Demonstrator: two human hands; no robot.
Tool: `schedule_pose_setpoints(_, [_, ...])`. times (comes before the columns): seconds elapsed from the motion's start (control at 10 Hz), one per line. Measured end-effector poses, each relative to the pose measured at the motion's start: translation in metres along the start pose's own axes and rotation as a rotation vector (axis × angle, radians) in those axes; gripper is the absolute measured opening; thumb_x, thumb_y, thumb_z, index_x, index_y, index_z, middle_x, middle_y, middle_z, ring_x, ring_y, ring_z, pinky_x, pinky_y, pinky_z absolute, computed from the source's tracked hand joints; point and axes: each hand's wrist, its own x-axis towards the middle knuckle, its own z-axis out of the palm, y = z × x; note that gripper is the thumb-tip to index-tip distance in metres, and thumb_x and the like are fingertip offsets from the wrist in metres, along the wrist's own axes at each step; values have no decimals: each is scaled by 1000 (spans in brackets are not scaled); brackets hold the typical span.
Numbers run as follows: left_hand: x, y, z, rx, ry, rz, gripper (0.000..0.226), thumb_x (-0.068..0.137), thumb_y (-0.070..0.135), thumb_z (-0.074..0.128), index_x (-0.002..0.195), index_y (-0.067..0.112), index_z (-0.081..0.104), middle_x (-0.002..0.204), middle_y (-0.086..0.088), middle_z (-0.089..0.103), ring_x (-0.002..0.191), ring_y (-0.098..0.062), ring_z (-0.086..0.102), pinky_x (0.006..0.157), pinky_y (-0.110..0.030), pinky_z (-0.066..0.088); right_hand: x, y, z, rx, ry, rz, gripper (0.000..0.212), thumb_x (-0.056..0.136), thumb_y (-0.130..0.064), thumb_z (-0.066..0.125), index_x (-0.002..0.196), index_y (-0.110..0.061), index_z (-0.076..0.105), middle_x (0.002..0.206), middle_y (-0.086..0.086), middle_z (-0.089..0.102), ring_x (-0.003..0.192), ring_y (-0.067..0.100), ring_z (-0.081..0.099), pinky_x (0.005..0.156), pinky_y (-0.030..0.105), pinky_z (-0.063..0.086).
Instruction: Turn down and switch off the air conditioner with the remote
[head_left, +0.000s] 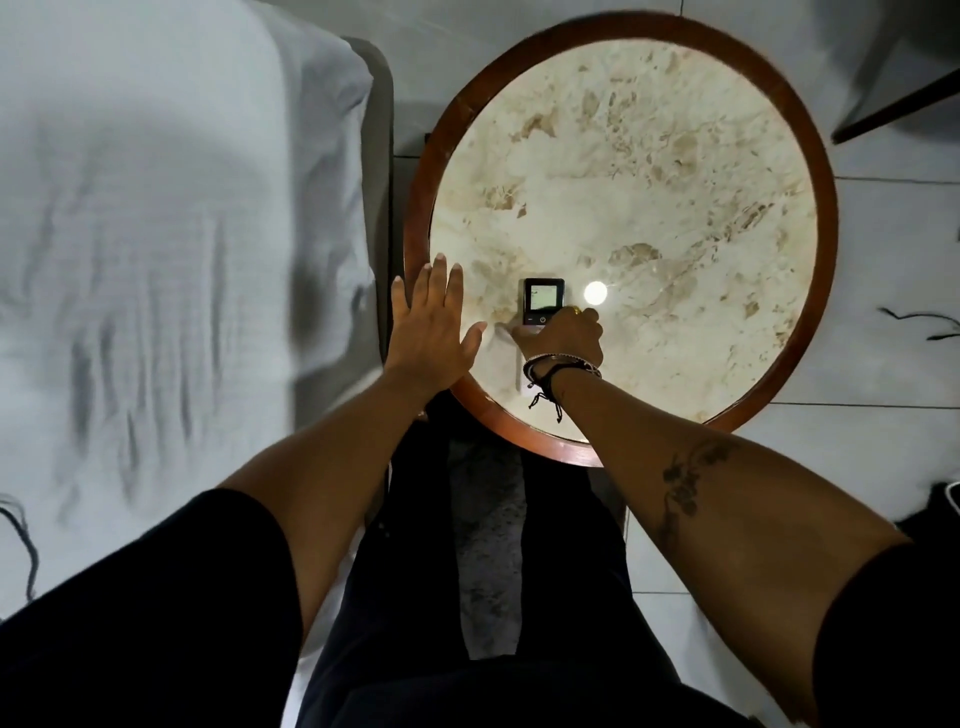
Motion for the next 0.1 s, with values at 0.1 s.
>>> schedule_pose_setpoints(0.1, [1, 2, -26, 26, 62, 26, 81, 90, 59, 35, 152, 6, 23, 161, -21, 26, 147, -37, 28, 116, -63, 17, -10, -1, -27, -72, 61, -119, 71, 80, -66, 60, 117, -5, 59, 120, 13, 54, 112, 32, 52, 76, 38, 45])
